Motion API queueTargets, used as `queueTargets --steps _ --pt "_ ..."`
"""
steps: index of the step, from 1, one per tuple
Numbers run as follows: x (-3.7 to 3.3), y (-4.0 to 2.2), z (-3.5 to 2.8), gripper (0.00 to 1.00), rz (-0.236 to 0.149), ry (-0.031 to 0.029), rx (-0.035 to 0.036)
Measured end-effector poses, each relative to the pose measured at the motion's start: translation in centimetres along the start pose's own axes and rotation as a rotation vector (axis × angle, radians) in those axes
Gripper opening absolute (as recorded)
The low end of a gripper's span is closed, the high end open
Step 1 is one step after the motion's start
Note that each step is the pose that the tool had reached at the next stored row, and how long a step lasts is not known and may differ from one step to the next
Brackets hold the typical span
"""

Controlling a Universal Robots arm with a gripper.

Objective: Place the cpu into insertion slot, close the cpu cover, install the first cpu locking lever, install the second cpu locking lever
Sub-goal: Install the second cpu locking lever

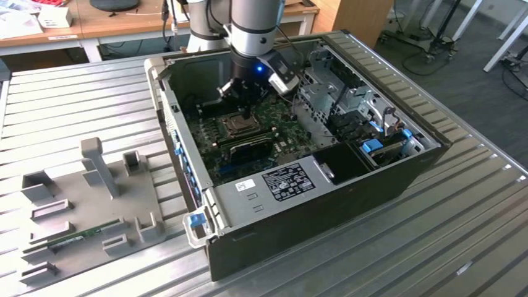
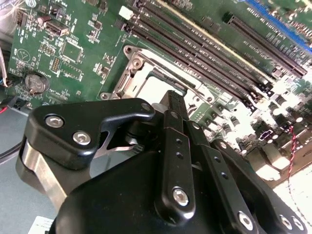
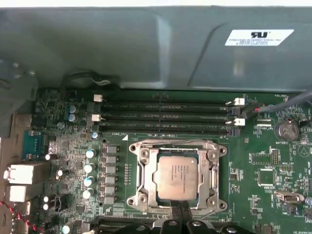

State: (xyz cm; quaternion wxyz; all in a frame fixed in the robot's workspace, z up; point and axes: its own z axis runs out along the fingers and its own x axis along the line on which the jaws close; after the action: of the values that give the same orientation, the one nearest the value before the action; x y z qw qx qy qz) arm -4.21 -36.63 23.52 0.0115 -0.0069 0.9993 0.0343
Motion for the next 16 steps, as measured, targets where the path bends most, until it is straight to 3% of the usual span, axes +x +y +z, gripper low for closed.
queueTargets --steps 10,16 --pt "0.02 -0.95 -0.07 0.11 0.000 0.0000 0.0000" --pt "0.17 -1.12 -0.07 0.11 0.000 0.0000 -0.0001"
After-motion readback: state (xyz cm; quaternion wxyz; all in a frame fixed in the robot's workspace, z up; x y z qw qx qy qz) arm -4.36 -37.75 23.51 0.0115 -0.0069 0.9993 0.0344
